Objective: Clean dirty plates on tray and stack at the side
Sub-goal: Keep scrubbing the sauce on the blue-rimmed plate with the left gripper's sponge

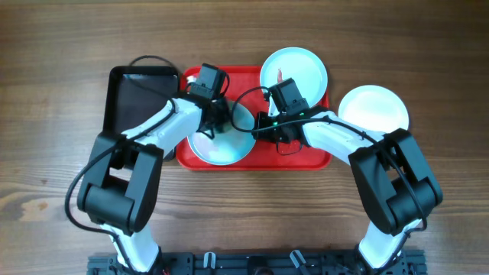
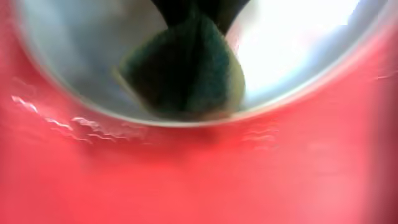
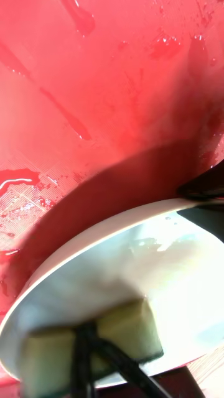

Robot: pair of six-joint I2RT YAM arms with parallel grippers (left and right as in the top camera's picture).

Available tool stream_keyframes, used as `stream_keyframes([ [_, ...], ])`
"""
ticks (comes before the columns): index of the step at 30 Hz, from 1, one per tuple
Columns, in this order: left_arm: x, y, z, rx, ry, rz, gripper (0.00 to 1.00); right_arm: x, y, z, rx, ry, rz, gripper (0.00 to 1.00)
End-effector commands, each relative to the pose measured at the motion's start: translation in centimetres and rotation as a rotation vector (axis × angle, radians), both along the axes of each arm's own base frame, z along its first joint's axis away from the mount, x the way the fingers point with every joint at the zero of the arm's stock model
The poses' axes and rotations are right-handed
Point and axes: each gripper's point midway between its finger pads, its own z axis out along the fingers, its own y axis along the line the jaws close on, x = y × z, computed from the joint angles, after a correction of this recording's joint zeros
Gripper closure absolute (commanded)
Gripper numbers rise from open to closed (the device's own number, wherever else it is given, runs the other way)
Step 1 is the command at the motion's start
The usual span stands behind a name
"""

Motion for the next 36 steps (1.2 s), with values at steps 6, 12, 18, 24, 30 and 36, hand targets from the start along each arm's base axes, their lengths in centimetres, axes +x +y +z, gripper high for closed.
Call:
stream_keyframes([
  [6, -9.3, 4.1, -4.2, 0.178, 0.369, 0.092, 0.96, -0.3, -0.5, -1.4, -0.025, 0.026, -0.010, 0.96],
  [12, -11.8, -4.4, -2.8, -0.293, 0.459, -0.383, 0.96, -0.3, -0.5, -1.3, -0.024, 0.022, -0.010, 0.96],
  [18, -10.6, -7.6, -1.5, -0.464, 0.358, -0.515, 0.96, -0.3, -0.5, -1.3, -0.024, 0.023, -0.010, 0.96],
  [24, -5.9, -5.7, -2.9, -0.295, 0.215, -0.341, 0.96, -0.3, -0.5, -1.3, -0.024, 0.023, -0.010, 0.96],
  [30, -0.5, 1.4, -3.3, 0.084, 0.006, 0.037, 0.96, -0.3, -0.5, -1.4, -0.025, 0.025, -0.010, 0.96],
  [36, -2.2, 5.4, -3.2, 0.264, 0.037, 0.197, 0.96, -0.3, -0.5, -1.4, -0.025, 0.025, -0.010, 0.96],
])
